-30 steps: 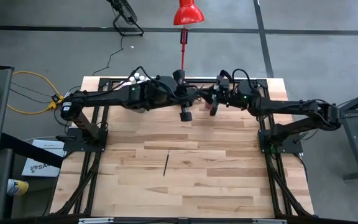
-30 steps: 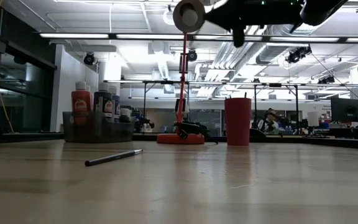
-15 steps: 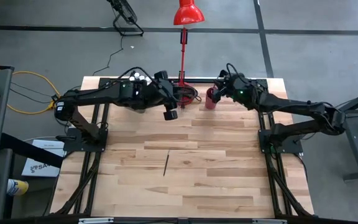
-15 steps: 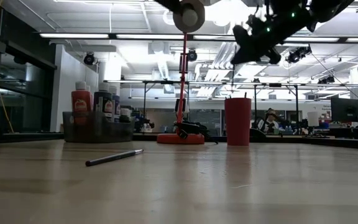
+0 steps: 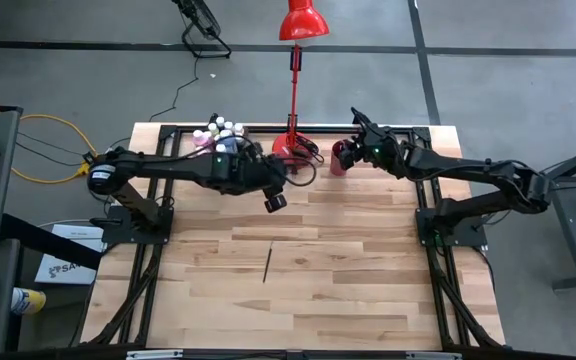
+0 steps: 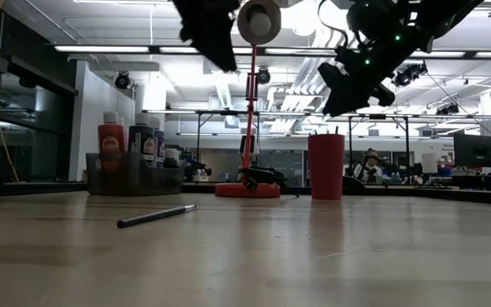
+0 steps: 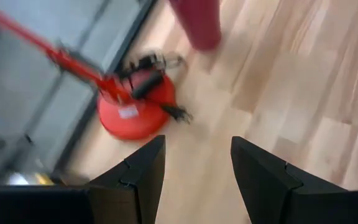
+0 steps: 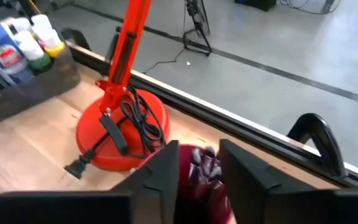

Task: Pick & Place Paint Supplies
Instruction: Put the paint brush into the cup

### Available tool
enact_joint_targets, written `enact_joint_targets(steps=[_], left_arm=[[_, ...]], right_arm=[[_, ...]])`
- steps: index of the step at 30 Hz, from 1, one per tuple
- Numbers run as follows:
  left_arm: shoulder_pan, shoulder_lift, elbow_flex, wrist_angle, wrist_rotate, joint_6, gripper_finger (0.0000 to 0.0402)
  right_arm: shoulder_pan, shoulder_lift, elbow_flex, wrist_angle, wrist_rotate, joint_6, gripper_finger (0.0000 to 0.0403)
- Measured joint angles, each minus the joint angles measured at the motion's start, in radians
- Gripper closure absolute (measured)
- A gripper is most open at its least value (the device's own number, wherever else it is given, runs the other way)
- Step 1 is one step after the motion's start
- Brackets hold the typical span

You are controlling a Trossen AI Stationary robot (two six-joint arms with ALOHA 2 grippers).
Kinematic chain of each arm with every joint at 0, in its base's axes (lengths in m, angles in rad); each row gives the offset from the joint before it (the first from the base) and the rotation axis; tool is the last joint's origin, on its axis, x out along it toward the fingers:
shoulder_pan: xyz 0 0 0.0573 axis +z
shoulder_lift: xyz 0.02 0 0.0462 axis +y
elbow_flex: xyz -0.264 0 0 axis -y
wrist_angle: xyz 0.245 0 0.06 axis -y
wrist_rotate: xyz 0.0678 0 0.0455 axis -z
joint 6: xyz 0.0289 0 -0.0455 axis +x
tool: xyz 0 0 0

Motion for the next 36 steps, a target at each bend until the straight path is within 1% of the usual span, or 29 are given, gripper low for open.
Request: enact_joint_targets(steps=[1,3,8,11,13,15,19,24,31,36], left_arm=[[-0.001,0.000,-0.014,-0.011,0.009,-0.050,0.0224],[-0.001,0.000,-0.038,-0.016,0.062,-0.128,0.0224],[0.000,0.010,-0.106,-0.017,0.170,-0.266,0.0224],[0.000,0.012,-0.145,0.014,0.249,-0.335,0.0224],[0.000,0.018,-0.168,0.003,0.314,-0.366,0.0224],[-0.005,0.033,-0.177,0.006,0.348,-0.388,0.0224],[-0.034,0.076,-0.180,0.016,0.350,-0.414,0.0224],[-0.075,0.146,-0.180,0.061,0.349,-0.458,0.0224],[-0.127,0.235,-0.180,0.056,0.345,-0.543,0.0224],[-0.157,0.291,-0.180,0.083,0.346,-0.613,0.0224]], right_arm=[[0.000,0.000,0.000,0.000,0.001,0.005,0.0281],[0.000,0.000,0.000,-0.012,0.002,0.014,0.0260],[0.002,-0.003,0.000,-0.023,-0.013,0.015,0.0218],[0.007,-0.003,0.000,-0.024,-0.051,0.016,0.0201],[0.007,-0.003,0.000,-0.024,-0.074,0.034,0.0195],[0.007,-0.003,0.000,-0.024,-0.105,0.058,0.0191],[0.007,-0.003,0.000,-0.024,-0.164,0.109,0.0191],[0.007,-0.004,0.000,-0.032,-0.196,0.117,0.0191],[0.008,-0.063,0.000,-0.045,-0.213,0.114,0.0190],[0.008,-0.138,0.000,-0.061,-0.191,0.083,0.0190]])
